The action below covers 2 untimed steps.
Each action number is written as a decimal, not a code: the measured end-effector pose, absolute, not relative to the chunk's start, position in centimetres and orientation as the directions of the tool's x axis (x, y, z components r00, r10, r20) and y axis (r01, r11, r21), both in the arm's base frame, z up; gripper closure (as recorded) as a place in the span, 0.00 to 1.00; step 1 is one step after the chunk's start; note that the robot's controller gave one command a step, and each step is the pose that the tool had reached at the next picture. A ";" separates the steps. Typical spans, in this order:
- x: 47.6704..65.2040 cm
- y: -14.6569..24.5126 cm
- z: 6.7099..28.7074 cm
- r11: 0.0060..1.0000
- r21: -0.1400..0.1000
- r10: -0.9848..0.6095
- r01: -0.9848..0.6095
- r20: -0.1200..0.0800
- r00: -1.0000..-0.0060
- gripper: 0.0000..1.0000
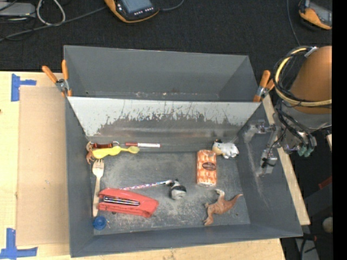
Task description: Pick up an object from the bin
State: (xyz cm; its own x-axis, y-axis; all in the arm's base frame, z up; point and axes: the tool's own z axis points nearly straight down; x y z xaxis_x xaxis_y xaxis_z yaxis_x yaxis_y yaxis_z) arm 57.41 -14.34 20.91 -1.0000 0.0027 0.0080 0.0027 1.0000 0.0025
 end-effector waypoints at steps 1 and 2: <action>57.6 -14.3 21.4 1.000 0.000 0.000 0.000 0.000 -1.000 0.00; 55.9 -10.9 15.3 0.994 0.002 0.109 0.109 0.000 -0.994 0.00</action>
Offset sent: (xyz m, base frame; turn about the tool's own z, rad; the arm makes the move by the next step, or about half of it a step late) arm -0.0266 0.0591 -0.0979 0.1767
